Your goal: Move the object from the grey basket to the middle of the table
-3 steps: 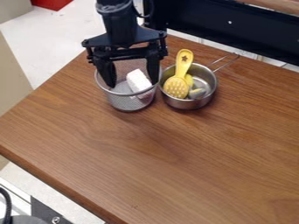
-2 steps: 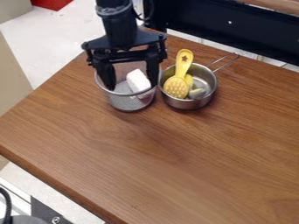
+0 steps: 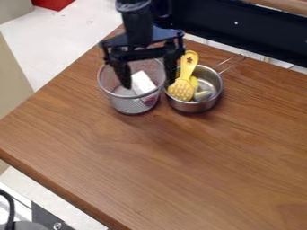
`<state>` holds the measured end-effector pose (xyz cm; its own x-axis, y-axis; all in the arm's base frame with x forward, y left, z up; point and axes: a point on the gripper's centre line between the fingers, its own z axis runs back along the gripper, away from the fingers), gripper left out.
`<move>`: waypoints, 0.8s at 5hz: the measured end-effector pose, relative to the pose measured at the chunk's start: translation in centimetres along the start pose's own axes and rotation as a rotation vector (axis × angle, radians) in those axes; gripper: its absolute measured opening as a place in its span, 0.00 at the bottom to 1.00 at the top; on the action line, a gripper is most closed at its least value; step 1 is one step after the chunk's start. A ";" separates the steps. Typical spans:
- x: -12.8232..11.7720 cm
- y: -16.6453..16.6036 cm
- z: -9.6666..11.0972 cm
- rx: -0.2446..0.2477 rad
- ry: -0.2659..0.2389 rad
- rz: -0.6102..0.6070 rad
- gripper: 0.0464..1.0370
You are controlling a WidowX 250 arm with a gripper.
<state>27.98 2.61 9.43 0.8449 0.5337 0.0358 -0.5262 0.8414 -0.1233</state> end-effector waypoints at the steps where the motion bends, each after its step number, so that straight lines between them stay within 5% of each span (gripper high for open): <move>1: 0.2 -0.8 0.3 -0.015 -0.015 -0.002 0.96; 4: 4.1 1.3 1.1 -0.008 -0.120 0.105 0.96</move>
<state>30.62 6.00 10.50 0.7675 0.6255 0.1403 -0.6099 0.7799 -0.1403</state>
